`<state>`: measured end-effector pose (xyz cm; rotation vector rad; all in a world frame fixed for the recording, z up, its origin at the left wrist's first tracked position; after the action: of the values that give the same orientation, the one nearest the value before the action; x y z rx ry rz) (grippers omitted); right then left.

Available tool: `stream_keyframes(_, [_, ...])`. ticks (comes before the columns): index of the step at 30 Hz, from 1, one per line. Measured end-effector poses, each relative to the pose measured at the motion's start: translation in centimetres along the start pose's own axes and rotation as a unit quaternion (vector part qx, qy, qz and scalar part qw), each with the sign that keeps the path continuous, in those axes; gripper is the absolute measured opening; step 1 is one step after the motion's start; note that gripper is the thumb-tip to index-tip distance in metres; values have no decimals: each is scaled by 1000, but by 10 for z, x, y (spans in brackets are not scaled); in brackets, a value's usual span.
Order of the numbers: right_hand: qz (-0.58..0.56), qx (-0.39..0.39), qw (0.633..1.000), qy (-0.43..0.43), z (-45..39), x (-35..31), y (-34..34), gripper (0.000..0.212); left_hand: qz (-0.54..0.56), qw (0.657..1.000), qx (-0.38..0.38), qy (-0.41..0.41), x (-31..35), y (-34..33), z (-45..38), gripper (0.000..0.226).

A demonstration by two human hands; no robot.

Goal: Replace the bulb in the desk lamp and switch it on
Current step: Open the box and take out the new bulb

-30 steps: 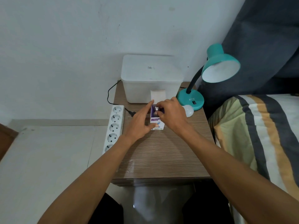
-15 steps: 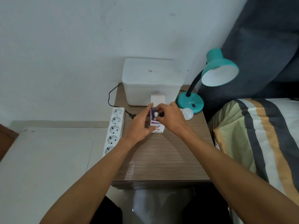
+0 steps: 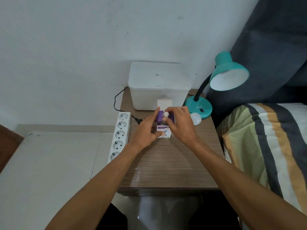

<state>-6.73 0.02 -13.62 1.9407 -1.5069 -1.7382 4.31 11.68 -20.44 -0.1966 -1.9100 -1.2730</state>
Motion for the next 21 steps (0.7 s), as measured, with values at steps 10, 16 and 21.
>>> stream_keyframes(10, [-187,88,978,2,-19,-25,25,26,6,1000,-6,2,-4,-3,-4,106])
stream_keyframes(16, [-306,259,912,-89,-32,-17,45,15,10,1000,-6,7,-5,-3,-2,108])
stream_keyframes(21, [-237,154,929,-241,-22,26,34,19,3,1000,-8,7,-3,-3,-1,106])
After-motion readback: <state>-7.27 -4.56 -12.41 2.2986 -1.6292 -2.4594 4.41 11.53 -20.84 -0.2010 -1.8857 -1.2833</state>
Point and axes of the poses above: each hand's wrist, its own z-axis away from the middle knuckle, its own y-axis out of the back of the hand, x = y × z, the point moved 3 cm from there along -z, towards the middle knuckle, and after that the axes turned 10 degrees about -z, right-handed, at the moved point
